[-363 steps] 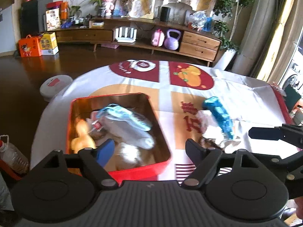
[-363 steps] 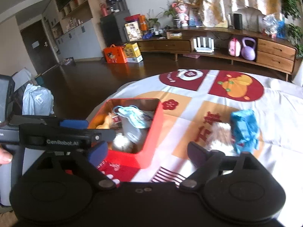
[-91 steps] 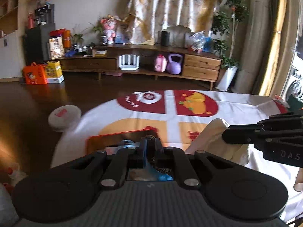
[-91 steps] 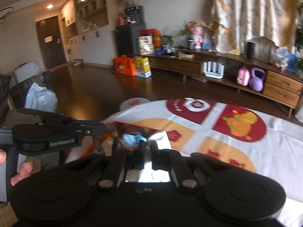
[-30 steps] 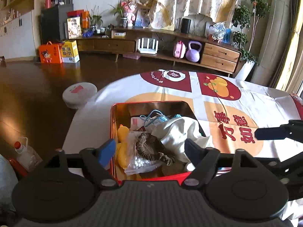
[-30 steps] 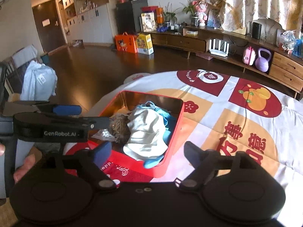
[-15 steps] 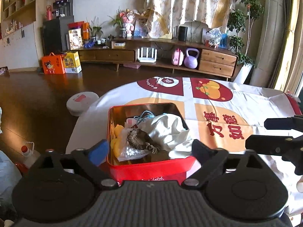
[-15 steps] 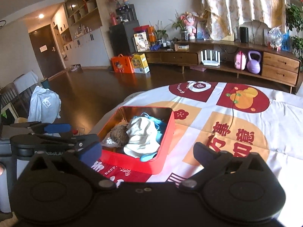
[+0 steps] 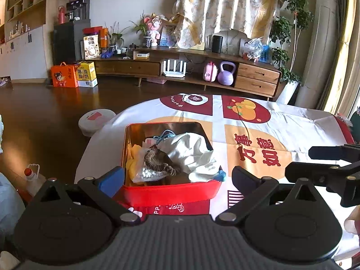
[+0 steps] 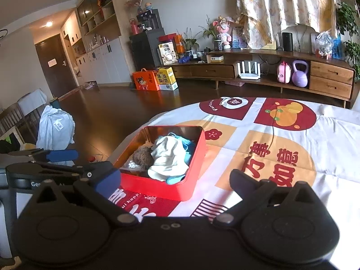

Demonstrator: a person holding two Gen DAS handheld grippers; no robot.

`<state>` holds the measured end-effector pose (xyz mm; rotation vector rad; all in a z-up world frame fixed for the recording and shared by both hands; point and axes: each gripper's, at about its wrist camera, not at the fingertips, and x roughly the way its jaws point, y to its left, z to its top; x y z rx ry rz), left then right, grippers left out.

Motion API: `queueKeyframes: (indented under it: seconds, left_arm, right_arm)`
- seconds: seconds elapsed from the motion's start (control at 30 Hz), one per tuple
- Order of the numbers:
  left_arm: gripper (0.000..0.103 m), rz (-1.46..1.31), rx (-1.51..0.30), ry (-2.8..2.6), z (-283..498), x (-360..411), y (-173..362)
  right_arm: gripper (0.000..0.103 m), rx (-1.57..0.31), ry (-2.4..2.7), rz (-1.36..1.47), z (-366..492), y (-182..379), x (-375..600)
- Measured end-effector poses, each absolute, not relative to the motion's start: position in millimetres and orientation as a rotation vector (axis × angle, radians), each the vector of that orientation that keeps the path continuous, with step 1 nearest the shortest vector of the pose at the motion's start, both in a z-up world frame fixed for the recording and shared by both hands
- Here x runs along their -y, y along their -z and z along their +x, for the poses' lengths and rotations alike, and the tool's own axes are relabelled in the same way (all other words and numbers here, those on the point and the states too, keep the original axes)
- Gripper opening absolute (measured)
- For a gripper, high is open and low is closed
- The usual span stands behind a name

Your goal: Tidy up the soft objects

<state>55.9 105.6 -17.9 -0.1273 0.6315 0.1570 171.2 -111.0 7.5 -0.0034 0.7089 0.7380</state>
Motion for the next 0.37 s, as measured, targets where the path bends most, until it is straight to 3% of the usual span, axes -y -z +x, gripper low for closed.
queueKeyframes:
  seconds: [0.37]
  left_arm:
    - [0.102, -0.114, -0.658, -0.157, 62.3, -94.2, 24.4]
  right_arm:
    - [0.103, -0.724, -0.713, 0.029, 173.3, 1.6, 126.8]
